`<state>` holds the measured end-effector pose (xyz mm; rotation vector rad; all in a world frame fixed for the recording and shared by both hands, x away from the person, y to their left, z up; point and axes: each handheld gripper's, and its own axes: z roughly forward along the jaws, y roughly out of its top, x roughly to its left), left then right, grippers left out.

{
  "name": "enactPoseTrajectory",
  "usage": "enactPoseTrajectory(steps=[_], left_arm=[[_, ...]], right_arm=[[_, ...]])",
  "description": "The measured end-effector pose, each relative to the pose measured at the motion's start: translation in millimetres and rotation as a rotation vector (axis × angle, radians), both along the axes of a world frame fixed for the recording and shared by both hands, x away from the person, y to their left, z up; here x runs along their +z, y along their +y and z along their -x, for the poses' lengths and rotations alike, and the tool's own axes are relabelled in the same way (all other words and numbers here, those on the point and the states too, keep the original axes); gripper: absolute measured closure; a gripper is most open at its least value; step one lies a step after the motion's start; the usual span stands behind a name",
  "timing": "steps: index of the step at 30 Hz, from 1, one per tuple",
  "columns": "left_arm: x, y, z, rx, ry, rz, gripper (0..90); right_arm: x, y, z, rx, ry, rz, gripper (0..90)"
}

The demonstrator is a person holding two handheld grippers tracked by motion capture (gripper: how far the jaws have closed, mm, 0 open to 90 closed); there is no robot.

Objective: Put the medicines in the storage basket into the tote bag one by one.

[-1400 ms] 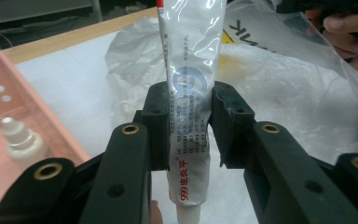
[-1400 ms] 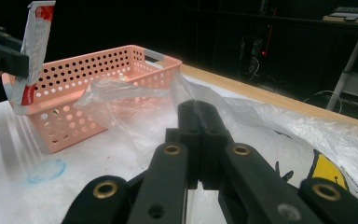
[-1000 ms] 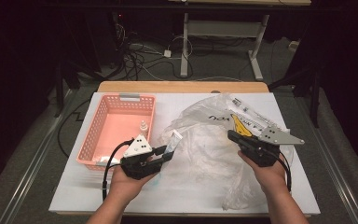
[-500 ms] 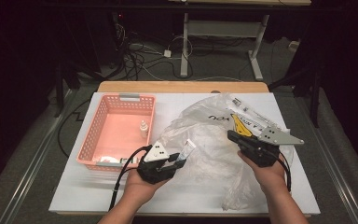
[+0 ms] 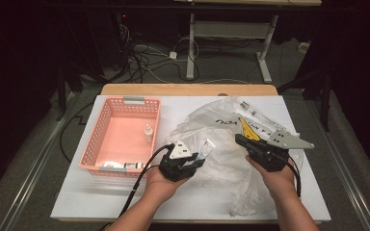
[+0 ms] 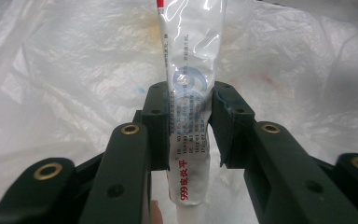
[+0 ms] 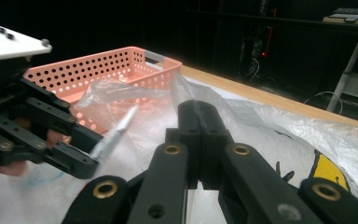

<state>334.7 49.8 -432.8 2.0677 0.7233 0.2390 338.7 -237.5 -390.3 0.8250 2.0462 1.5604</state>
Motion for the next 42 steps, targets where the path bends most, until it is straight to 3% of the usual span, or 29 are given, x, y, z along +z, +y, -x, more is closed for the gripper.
enactPoseTrajectory(steps=[14,18,42], left_arm=[[-11.9,-34.5,-23.2,0.015,-0.001,0.002,67.8],[-15.0,-42.4,-26.6,0.016,-0.01,-0.022,67.8],[-31.3,-69.9,-52.6,0.063,-0.017,-0.025,67.6]], right_arm=[[0.5,-0.4,-1.2,-0.001,0.001,-0.013,90.0],[1.2,-1.0,-1.5,-0.001,-0.005,-0.015,90.0],[0.5,-4.2,-4.3,-0.013,0.001,-0.029,90.0]])
